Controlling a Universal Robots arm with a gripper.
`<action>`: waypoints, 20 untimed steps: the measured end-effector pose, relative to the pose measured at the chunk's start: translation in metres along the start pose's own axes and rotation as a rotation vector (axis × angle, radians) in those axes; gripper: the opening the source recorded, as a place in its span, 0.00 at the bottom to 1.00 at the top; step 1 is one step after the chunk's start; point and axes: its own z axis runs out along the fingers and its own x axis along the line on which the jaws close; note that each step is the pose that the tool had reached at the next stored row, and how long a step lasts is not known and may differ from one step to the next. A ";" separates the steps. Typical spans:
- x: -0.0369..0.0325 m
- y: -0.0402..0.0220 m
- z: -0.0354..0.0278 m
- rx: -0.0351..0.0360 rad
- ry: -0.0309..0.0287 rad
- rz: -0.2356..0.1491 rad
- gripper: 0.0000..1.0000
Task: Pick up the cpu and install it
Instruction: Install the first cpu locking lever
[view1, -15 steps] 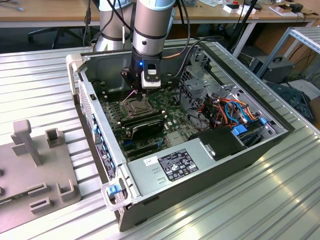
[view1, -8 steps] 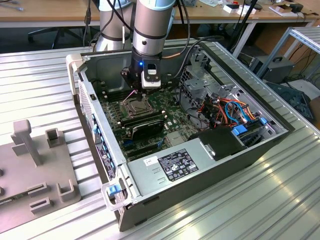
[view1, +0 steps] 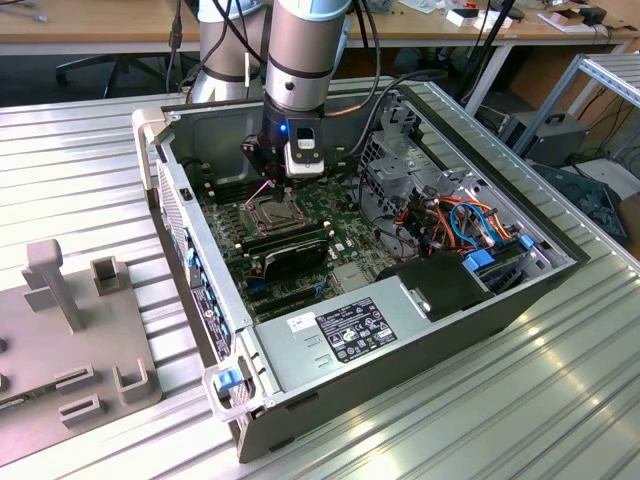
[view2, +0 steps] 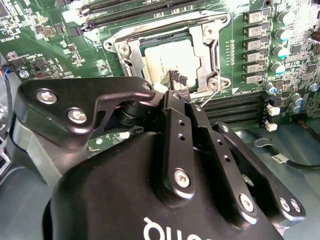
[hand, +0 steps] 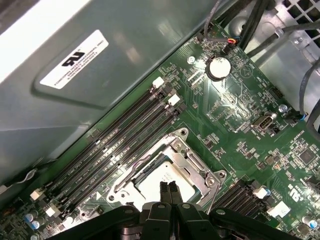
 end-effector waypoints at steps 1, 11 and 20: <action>0.0000 0.0000 0.0000 -0.0001 0.0001 -0.007 0.11; 0.0000 0.0000 0.0000 -0.0009 0.0016 -0.088 0.11; 0.0000 0.0000 0.0000 -0.0009 0.0017 -0.096 0.11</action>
